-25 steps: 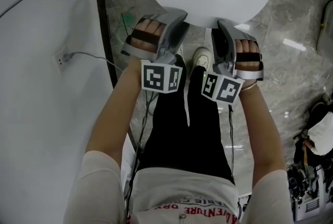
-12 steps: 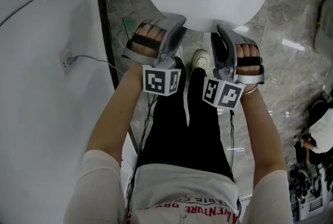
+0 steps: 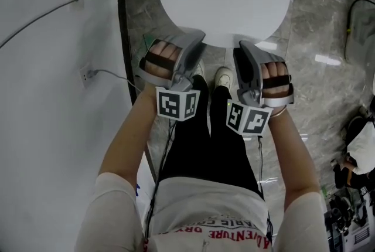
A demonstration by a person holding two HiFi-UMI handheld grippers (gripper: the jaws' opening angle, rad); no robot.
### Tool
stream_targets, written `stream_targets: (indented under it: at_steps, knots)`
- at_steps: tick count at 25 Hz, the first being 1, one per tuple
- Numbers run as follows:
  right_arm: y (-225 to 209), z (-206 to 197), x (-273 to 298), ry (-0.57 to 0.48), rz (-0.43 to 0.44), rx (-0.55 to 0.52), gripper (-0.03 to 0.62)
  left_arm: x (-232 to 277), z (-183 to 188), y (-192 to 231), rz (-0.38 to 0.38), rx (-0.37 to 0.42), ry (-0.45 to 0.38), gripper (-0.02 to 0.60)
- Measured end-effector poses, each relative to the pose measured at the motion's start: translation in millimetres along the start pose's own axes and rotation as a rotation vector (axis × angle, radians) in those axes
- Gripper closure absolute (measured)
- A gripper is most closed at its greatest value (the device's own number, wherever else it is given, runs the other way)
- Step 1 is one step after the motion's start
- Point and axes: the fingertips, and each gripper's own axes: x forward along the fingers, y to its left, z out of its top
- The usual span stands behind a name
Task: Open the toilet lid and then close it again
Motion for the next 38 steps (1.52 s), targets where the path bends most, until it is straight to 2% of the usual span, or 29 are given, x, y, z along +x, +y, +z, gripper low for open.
stream_targets:
  at_steps: [4, 8, 11, 21, 26, 38]
  knots:
    - [-33, 11, -20, -0.007, -0.016, 0.005, 0.474, -18, 15, 35, 0.029, -0.03, -0.011, 0.466]
    - [-60, 26, -36, -0.004, -0.044, -0.014, 0.524, -35, 25, 68, 0.062, -0.006, -0.03, 0.488]
    - [-89, 34, -44, 0.01, -0.08, -0.003, 0.53, -43, 34, 97, 0.078, 0.002, -0.048, 0.505]
    - [-179, 55, -53, 0.119, -0.102, 0.041, 0.556, -53, 53, 186, 0.019, 0.019, -0.122, 0.531]
    - [-213, 62, -47, 0.151, -0.098, 0.042, 0.557, -49, 54, 219, 0.018, 0.046, -0.131, 0.54]
    - [-310, 67, -26, 0.086, -0.11, 0.054, 0.56, -20, 58, 312, 0.043, 0.008, -0.091, 0.54]
